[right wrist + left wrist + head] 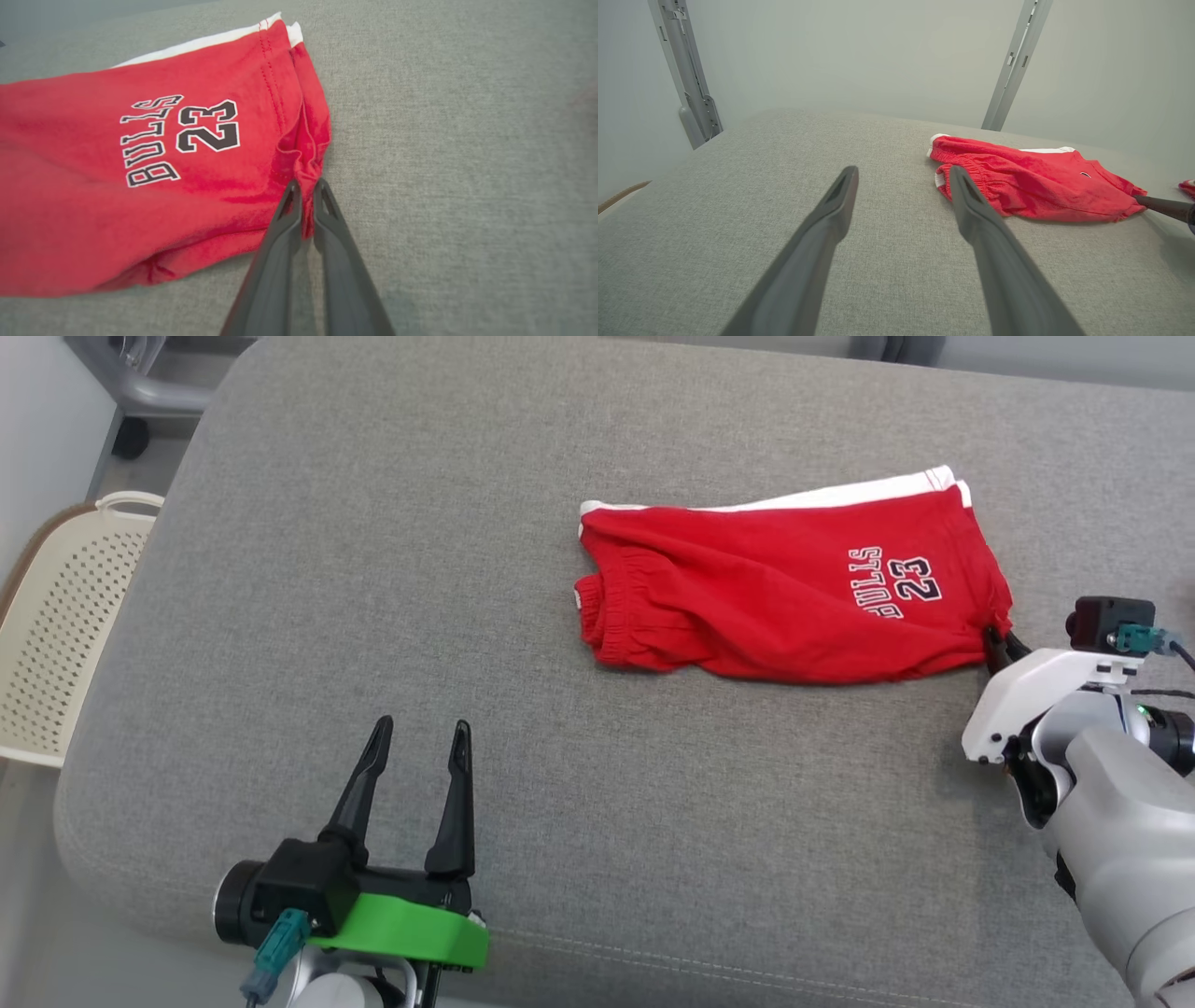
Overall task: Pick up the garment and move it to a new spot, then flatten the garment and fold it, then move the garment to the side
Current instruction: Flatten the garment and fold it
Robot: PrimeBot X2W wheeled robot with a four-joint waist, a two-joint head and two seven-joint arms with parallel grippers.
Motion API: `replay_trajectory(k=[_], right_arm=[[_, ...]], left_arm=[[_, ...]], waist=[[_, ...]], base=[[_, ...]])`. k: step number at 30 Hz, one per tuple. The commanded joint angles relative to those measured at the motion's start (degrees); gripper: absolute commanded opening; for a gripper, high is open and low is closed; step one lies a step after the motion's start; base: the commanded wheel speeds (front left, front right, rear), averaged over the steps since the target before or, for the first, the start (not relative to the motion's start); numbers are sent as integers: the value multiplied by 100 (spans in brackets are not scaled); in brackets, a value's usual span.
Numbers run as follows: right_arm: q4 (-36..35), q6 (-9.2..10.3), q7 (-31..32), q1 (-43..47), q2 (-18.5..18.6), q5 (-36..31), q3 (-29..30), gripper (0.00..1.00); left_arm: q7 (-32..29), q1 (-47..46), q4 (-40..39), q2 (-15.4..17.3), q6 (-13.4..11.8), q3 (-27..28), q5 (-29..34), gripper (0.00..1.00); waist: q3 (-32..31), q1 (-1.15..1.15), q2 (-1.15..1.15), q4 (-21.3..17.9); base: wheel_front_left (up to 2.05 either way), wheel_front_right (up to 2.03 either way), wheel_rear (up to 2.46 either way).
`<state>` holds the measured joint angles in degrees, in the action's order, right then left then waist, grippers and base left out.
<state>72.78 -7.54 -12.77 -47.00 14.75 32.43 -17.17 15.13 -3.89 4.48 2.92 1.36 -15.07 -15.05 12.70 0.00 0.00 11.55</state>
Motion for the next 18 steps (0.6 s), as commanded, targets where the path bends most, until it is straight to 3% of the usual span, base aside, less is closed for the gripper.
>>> replay_trajectory(k=[1,12,13,14,18], right_arm=[[-28,11,-65,127,35,73,41,0],[-144,11,-184,630,15,70,171,0],[-152,11,-194,663,-9,61,184,58],[-154,11,-200,693,-25,66,207,100],[-255,10,-223,790,-68,1,266,100]], left_arm=[[7,123,31,1,16,24,33,100],[7,371,232,1,61,100,137,100],[7,384,251,1,57,108,151,100],[7,392,285,1,54,109,153,100],[7,437,443,1,1,137,126,100]], waist=[[-157,0,0,-119],[-461,0,0,-347],[-484,0,0,-359],[-504,0,0,-372],[-628,0,0,-439]], base=[[0,0,0],[0,0,0],[0,0,0],[0,0,0],[0,0,0]])
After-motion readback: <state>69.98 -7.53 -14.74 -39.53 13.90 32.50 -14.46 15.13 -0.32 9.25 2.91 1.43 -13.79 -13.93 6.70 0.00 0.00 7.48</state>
